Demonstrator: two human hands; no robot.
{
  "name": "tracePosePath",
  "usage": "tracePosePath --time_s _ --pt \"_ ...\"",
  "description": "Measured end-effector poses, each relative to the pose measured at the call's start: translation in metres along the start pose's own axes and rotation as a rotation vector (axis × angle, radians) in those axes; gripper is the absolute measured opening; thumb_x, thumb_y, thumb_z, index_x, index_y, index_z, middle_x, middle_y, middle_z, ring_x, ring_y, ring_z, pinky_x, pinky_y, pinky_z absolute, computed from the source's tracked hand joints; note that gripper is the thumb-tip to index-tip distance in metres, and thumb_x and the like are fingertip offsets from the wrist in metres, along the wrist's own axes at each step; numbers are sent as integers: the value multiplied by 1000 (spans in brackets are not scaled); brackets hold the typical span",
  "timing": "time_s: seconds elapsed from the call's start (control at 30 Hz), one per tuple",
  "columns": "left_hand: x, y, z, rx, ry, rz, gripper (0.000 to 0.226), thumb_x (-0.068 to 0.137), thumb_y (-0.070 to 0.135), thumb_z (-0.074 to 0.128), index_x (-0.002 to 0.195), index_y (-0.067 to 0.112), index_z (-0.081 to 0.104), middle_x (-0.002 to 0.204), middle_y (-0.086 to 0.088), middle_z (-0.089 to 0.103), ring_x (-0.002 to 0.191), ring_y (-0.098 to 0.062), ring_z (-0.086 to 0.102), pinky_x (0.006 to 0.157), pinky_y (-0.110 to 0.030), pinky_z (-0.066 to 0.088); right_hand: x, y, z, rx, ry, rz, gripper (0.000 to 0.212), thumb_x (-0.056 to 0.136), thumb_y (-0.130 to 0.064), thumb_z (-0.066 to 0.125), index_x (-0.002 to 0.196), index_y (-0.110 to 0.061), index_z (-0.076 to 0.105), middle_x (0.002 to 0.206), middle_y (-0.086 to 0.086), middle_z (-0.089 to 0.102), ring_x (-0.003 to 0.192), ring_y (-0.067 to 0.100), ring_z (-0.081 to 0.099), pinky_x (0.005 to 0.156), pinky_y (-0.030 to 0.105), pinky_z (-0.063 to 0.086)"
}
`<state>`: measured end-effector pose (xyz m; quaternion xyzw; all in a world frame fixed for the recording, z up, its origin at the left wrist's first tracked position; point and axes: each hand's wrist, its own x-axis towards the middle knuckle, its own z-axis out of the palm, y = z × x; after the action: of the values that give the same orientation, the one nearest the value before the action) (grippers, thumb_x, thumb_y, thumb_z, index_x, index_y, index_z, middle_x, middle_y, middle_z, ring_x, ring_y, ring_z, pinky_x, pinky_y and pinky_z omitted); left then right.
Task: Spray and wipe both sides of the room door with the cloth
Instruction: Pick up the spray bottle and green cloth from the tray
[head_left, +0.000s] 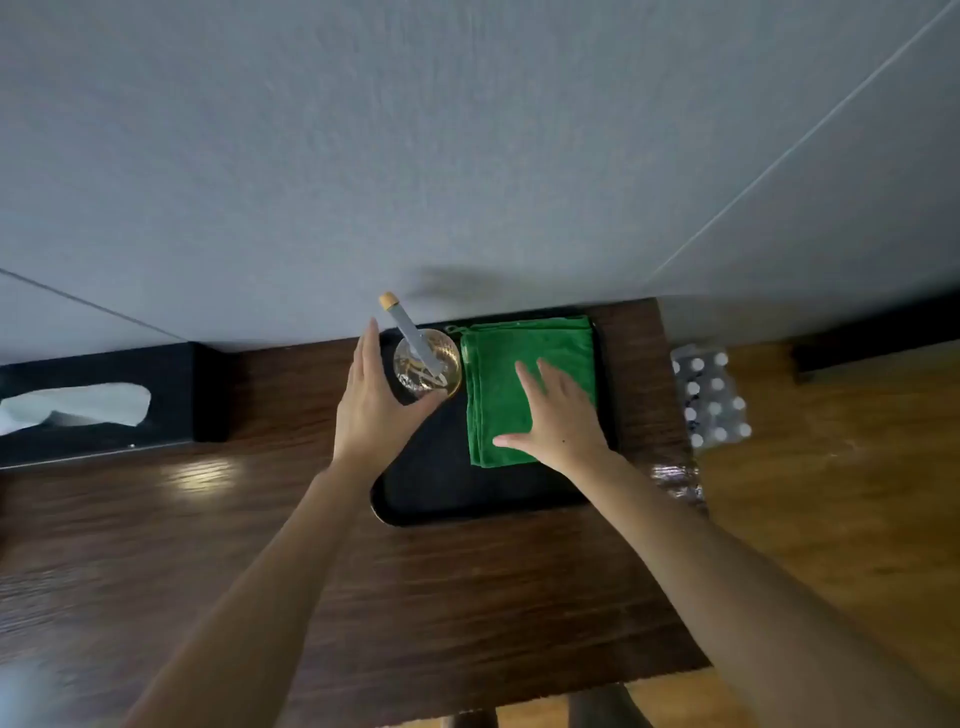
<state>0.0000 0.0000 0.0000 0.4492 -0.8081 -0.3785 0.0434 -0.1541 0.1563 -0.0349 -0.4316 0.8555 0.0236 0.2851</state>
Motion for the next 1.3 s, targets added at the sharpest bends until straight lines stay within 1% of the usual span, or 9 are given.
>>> tracePosePath --time_s 0.23,0.37,0.57,0.7,0.87,0.93,1.03,1.17,1.3 --pt "25 -1 21 -106 91 64 99 73 38 80 150 22 19 146 5 39 124 -19 49 86 -47 52 34 16 19 -77 17 35 113 69 -76 61 153 -28 2 159 14 6 145 36 12 116 54 20" --pt "40 3 30 -113 165 77 97 73 31 83 148 11 24 138 -5 40 106 -6 46 77 -36 47 41 20 31 -104 -34 32 114 68 -75 64 153 -31 2 159 13 2 145 38 8 115 56 19" --pt "47 -2 47 -175 227 104 85 74 23 83 140 6 32 137 -7 40 110 -9 48 77 -33 48 43 18 41 -109 6 55 103 69 -68 69 151 -31 19 154 13 13 139 40 17 110 54 29" --pt "47 6 51 -254 266 46 73 78 22 80 135 7 36 126 3 40 100 -1 48 74 -24 45 26 13 55 -47 168 10 72 74 -50 76 135 -23 50 136 12 44 114 36 47 88 47 48" --pt "38 13 49 -249 249 29 65 81 17 76 133 5 39 127 2 37 100 7 38 81 -24 39 13 3 67 82 185 -1 49 73 -27 83 116 -18 63 110 9 57 83 28 59 54 33 54" --pt "31 13 48 -219 212 36 65 80 17 76 133 6 39 130 -4 40 105 -3 46 81 -33 46 13 2 63 110 173 -19 46 77 -20 79 118 -17 61 109 8 56 85 27 58 57 34 53" --pt "17 14 46 -185 181 63 68 79 20 76 134 8 39 133 -11 41 99 -25 60 76 -42 54 12 6 53 156 107 -28 46 89 -21 65 133 -19 49 119 5 50 103 25 54 76 33 52" --pt "-7 32 32 -170 188 111 68 76 31 70 133 10 39 133 -8 43 98 -20 61 71 -37 54 -3 9 31 295 152 13 46 90 -27 63 134 -19 49 118 2 51 104 19 56 79 30 48" --pt "-36 65 8 -159 198 107 64 81 24 73 134 13 39 131 -4 47 90 -11 58 69 -34 52 -29 9 -6 360 224 7 44 88 -28 66 128 -19 53 109 2 52 91 19 60 73 29 51"
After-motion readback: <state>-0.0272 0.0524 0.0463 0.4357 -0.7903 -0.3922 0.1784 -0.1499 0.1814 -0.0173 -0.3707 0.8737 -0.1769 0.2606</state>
